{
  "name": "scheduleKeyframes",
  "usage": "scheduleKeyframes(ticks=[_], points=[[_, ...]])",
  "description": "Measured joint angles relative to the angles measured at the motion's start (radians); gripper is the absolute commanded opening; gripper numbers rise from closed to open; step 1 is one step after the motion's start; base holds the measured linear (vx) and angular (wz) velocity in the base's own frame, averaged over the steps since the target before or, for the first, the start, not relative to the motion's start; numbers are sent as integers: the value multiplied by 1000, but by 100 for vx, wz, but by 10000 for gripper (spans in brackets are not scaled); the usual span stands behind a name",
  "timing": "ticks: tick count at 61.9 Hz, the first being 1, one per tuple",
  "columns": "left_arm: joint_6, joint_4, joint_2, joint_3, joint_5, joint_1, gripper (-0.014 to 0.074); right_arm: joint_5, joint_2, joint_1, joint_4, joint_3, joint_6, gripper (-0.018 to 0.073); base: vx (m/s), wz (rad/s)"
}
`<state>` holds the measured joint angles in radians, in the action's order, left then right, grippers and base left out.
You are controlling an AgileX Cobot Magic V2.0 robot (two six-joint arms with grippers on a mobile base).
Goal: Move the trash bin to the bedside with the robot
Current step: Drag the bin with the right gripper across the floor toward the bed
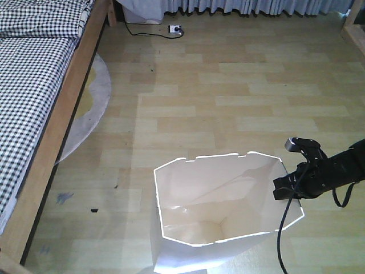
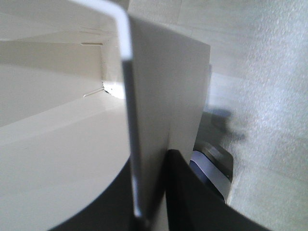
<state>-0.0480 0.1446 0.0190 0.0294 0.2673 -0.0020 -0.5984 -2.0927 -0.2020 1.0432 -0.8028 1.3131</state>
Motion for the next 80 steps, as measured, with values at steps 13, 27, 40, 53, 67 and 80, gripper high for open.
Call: scheduleKeyframes(ticks=[13, 27, 40, 53, 67, 80], points=[[0, 0, 0, 0, 0, 0, -6, 1, 0, 0, 0, 0, 0, -6, 35, 1], [0, 0, 0, 0, 0, 0, -6, 1, 0, 0, 0, 0, 0, -6, 35, 4], [0, 0, 0, 0, 0, 0, -6, 1, 0, 0, 0, 0, 0, -6, 33, 4], [0, 0, 0, 0, 0, 0, -6, 1, 0, 0, 0, 0, 0, -6, 32, 2], [0, 0, 0, 0, 0, 0, -6, 1, 0, 0, 0, 0, 0, -6, 33, -3], [0, 0, 0, 0, 0, 0, -6, 1, 0, 0, 0, 0, 0, -6, 34, -5]])
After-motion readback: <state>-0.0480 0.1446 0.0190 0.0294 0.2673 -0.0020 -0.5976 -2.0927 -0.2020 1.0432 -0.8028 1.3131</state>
